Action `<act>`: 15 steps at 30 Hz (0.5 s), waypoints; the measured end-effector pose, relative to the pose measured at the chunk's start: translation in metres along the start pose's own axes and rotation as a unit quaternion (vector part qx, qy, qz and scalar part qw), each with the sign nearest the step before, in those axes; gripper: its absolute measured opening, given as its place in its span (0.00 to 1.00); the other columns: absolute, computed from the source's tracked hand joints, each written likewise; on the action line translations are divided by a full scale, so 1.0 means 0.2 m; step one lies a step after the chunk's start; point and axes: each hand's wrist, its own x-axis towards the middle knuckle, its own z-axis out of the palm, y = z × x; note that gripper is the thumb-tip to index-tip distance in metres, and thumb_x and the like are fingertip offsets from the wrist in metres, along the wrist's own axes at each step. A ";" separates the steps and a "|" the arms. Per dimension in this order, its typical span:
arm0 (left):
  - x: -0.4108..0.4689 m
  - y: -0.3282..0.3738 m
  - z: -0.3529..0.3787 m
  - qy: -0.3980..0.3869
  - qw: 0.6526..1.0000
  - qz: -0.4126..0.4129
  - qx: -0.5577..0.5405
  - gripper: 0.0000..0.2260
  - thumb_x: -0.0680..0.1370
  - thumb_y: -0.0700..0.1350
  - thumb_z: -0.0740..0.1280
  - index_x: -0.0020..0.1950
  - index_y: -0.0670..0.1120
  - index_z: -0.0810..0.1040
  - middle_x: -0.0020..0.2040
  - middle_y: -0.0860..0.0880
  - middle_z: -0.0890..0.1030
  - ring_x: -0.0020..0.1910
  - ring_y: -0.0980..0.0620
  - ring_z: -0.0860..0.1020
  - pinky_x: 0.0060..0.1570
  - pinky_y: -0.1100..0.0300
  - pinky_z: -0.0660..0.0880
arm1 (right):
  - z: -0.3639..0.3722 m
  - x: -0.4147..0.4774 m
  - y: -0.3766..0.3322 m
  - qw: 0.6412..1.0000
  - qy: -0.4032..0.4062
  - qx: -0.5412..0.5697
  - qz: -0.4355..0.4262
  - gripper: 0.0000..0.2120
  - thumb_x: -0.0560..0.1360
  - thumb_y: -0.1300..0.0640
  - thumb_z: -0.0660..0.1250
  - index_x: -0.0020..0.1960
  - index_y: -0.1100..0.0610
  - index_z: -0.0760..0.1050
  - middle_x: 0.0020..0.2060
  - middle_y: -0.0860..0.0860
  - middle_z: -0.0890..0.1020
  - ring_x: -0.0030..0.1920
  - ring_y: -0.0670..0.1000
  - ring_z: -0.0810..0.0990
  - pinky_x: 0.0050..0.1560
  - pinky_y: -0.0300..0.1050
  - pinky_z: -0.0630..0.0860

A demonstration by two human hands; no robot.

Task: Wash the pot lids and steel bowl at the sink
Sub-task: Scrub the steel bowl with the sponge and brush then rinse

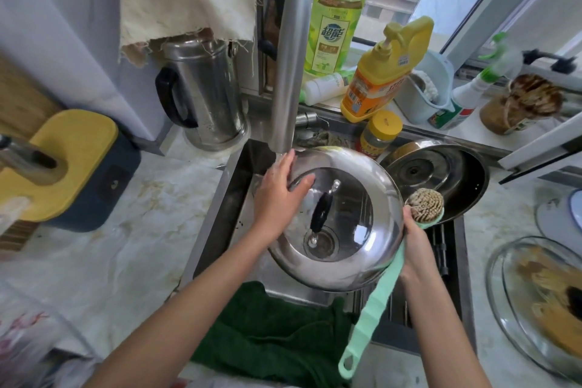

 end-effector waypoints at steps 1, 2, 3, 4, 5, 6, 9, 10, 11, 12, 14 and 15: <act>0.03 0.00 -0.03 -0.031 0.997 -0.053 -0.052 0.31 0.76 0.61 0.65 0.75 0.52 0.64 0.74 0.50 0.68 0.72 0.53 0.65 0.70 0.55 0.63 | -0.02 0.00 -0.01 1.000 -0.001 -0.004 -0.005 0.19 0.79 0.44 0.59 0.60 0.56 0.77 0.50 0.55 0.84 0.50 0.56 0.82 0.49 0.51 0.78; 0.06 0.00 -0.06 -0.063 0.989 -0.086 -0.101 0.31 0.74 0.59 0.69 0.74 0.51 0.66 0.71 0.49 0.71 0.70 0.53 0.69 0.69 0.57 0.65 | -0.04 0.00 -0.01 1.000 -0.005 -0.010 -0.007 0.19 0.79 0.44 0.60 0.61 0.56 0.77 0.50 0.55 0.84 0.49 0.55 0.83 0.48 0.50 0.78; 0.09 -0.01 -0.09 -0.096 0.979 -0.097 -0.149 0.30 0.73 0.57 0.72 0.72 0.51 0.69 0.68 0.49 0.74 0.68 0.53 0.72 0.69 0.56 0.67 | -0.06 0.01 -0.02 1.000 -0.008 -0.019 -0.010 0.19 0.79 0.45 0.60 0.61 0.57 0.77 0.50 0.55 0.83 0.47 0.55 0.84 0.46 0.49 0.79; 0.10 -0.03 -0.10 -0.120 0.968 -0.103 -0.195 0.28 0.72 0.55 0.73 0.71 0.51 0.71 0.66 0.49 0.77 0.65 0.54 0.75 0.68 0.55 0.69 | -0.06 0.01 -0.02 1.000 -0.014 -0.020 -0.004 0.19 0.79 0.46 0.60 0.61 0.58 0.77 0.50 0.55 0.83 0.45 0.53 0.84 0.43 0.47 0.80; 0.10 -0.04 -0.11 -0.134 0.957 -0.109 -0.234 0.25 0.73 0.53 0.72 0.68 0.52 0.73 0.64 0.49 0.79 0.63 0.54 0.77 0.67 0.54 0.70 | -0.07 0.01 -0.02 1.000 -0.009 -0.022 -0.001 0.18 0.80 0.48 0.60 0.61 0.59 0.76 0.49 0.55 0.82 0.43 0.52 0.84 0.41 0.45 0.80; 0.10 -0.04 -0.13 -0.143 0.947 -0.116 -0.265 0.20 0.74 0.51 0.71 0.66 0.54 0.75 0.62 0.49 0.80 0.62 0.53 0.77 0.67 0.54 0.71 | -0.07 0.00 -0.03 1.000 -0.010 -0.025 0.000 0.18 0.80 0.50 0.60 0.62 0.61 0.76 0.49 0.56 0.82 0.44 0.52 0.84 0.42 0.44 0.81; 0.12 -0.02 -0.15 -0.154 0.948 -0.099 -0.261 0.16 0.76 0.50 0.69 0.63 0.54 0.77 0.59 0.51 0.81 0.58 0.54 0.79 0.58 0.64 0.75 | -0.06 0.01 -0.03 0.999 -0.013 -0.037 0.001 0.24 0.75 0.50 0.67 0.65 0.63 0.74 0.58 0.61 0.79 0.55 0.57 0.79 0.60 0.52 0.75; 0.12 0.00 -0.16 -0.148 0.954 -0.098 -0.241 0.16 0.77 0.50 0.69 0.64 0.51 0.77 0.57 0.51 0.81 0.57 0.53 0.79 0.53 0.67 0.75 | -0.05 0.01 -0.03 0.999 -0.017 -0.041 0.003 0.21 0.76 0.50 0.65 0.63 0.64 0.75 0.58 0.61 0.79 0.54 0.56 0.80 0.58 0.51 0.76; 0.14 0.01 -0.16 -0.133 0.962 -0.107 -0.213 0.16 0.77 0.51 0.69 0.63 0.48 0.76 0.55 0.51 0.80 0.55 0.53 0.79 0.49 0.68 0.74 | -0.03 0.00 -0.04 0.998 -0.025 -0.050 0.005 0.16 0.79 0.52 0.62 0.59 0.63 0.77 0.53 0.60 0.81 0.48 0.53 0.83 0.50 0.46 0.79; 0.15 0.02 -0.16 -0.121 0.966 -0.123 -0.191 0.19 0.76 0.54 0.70 0.62 0.45 0.75 0.54 0.50 0.80 0.53 0.53 0.79 0.45 0.68 0.73 | -0.02 -0.01 -0.04 0.998 -0.032 -0.054 0.005 0.14 0.81 0.53 0.59 0.54 0.61 0.77 0.46 0.57 0.83 0.40 0.50 0.84 0.40 0.41 0.80; 0.16 0.03 -0.17 -0.106 0.968 -0.157 -0.168 0.28 0.70 0.63 0.72 0.58 0.43 0.76 0.52 0.47 0.81 0.49 0.52 0.80 0.42 0.66 0.71 | 0.01 -0.01 -0.05 0.998 -0.041 -0.057 0.000 0.12 0.82 0.55 0.56 0.50 0.59 0.77 0.36 0.51 0.84 0.32 0.45 0.83 0.28 0.35 0.77; 0.17 0.02 -0.17 -0.109 0.966 -0.165 -0.167 0.32 0.67 0.68 0.72 0.56 0.42 0.77 0.51 0.45 0.82 0.49 0.50 0.81 0.42 0.65 0.71 | 0.02 -0.02 -0.06 0.997 -0.040 -0.062 -0.006 0.12 0.83 0.55 0.56 0.49 0.59 0.76 0.34 0.49 0.84 0.30 0.44 0.82 0.26 0.34 0.76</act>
